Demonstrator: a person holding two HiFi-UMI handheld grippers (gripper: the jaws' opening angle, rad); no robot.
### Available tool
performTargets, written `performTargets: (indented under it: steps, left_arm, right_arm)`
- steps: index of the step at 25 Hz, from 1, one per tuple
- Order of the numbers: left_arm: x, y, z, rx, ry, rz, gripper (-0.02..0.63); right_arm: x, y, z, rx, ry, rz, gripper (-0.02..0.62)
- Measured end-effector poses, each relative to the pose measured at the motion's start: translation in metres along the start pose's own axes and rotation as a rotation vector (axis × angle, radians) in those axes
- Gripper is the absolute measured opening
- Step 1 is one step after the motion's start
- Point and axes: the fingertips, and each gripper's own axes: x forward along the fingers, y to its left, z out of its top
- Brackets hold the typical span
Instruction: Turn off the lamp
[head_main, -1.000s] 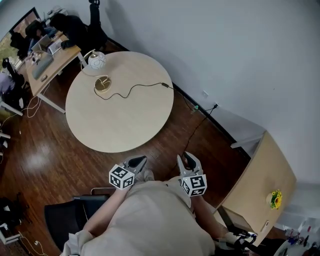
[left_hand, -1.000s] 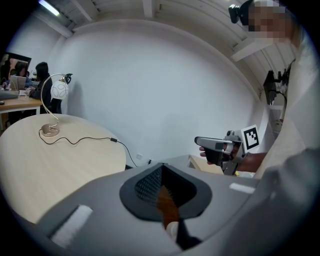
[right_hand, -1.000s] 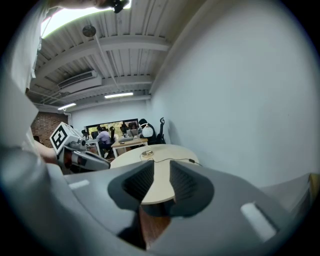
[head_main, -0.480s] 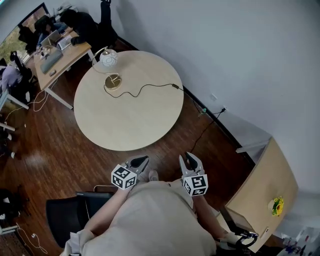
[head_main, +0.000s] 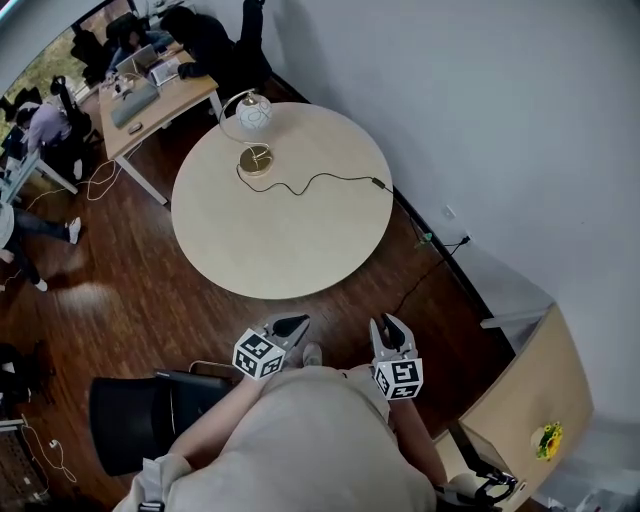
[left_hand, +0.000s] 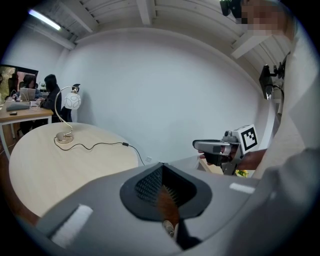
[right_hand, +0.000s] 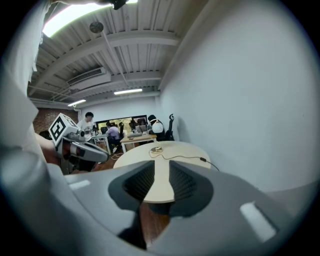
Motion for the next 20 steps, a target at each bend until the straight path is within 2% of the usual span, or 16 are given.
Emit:
performTargets:
  steps: [20]
  left_arm:
    - [0.004,-0.008,-0.011,0.016,0.05,-0.038,-0.006]
  right_arm:
    - [-0.009,-0.001,-0.02,-0.008,0.04,-0.033,0.078]
